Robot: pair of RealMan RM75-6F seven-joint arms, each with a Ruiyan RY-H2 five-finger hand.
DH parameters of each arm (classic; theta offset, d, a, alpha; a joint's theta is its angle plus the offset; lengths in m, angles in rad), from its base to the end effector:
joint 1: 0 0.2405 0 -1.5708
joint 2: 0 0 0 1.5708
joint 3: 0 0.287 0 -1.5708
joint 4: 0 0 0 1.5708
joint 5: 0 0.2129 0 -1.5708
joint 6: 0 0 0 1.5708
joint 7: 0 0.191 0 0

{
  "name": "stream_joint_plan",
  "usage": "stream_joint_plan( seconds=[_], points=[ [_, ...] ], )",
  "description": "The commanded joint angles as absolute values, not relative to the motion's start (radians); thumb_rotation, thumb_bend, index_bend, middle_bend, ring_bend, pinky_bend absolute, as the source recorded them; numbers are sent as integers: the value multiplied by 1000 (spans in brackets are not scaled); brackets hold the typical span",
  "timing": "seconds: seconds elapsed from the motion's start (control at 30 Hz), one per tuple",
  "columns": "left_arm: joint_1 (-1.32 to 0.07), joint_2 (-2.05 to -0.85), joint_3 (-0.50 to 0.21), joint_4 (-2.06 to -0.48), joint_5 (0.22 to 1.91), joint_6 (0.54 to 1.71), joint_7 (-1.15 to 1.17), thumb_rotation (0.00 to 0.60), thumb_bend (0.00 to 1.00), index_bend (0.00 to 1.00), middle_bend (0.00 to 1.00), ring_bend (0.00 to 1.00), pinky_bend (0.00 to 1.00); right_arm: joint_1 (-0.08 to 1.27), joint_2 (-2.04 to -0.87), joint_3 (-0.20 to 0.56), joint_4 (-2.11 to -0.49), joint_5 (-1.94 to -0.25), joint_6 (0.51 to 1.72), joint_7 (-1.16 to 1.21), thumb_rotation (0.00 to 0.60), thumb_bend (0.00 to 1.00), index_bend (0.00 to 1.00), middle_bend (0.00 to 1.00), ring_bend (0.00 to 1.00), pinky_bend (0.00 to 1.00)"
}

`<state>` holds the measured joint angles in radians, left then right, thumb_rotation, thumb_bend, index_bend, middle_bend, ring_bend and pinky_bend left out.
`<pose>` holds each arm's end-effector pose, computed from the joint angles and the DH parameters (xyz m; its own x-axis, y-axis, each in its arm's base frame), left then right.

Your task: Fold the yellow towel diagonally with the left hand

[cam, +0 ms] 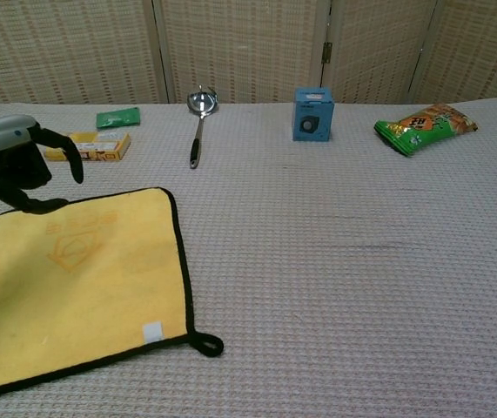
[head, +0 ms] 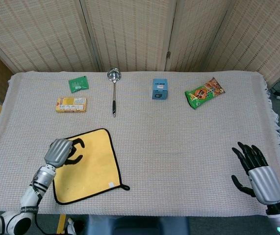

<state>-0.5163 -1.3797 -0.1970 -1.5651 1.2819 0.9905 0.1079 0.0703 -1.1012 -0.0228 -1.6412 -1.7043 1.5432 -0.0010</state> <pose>-0.2271 0.3730 0.0279 0.2996 0.2665 0.9161 0.9384 -0.2556 -0.2326 -0.3055 -0.2062 0.1557 0.3950 -0.0223 0.9184 -0.9027 -0.1954 0.3834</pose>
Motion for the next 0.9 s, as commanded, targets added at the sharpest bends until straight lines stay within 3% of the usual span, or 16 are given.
stream_joint_plan(
  seconds=[0.03, 0.2, 0.4, 0.9],
  points=[
    [-604, -1466, -248, -1447, 1204, 903, 97, 600, 375, 420, 1000, 1000, 1000, 76, -1103, -17, -1637, -1680, 1521, 0, 527, 456, 0, 0, 0, 0],
    [-665, -1561, -261, -1294, 1185, 844, 31, 600, 375, 377, 1000, 1000, 1000, 81, -1103, -13, -1629, -1648, 1495, 8, 527, 456, 0, 0, 0, 0],
    [-748, -1669, -277, -1069, 1202, 769, -81, 600, 375, 407, 1000, 1000, 1000, 86, -1098, -7, -1625, -1608, 1464, 29, 527, 457, 0, 0, 0, 0],
    [-865, -1807, -252, -755, 1287, 678, -311, 600, 375, 416, 1000, 1000, 1000, 58, -1074, -4, -1613, -1559, 1473, 71, 528, 456, 0, 0, 0, 0]
  ],
)
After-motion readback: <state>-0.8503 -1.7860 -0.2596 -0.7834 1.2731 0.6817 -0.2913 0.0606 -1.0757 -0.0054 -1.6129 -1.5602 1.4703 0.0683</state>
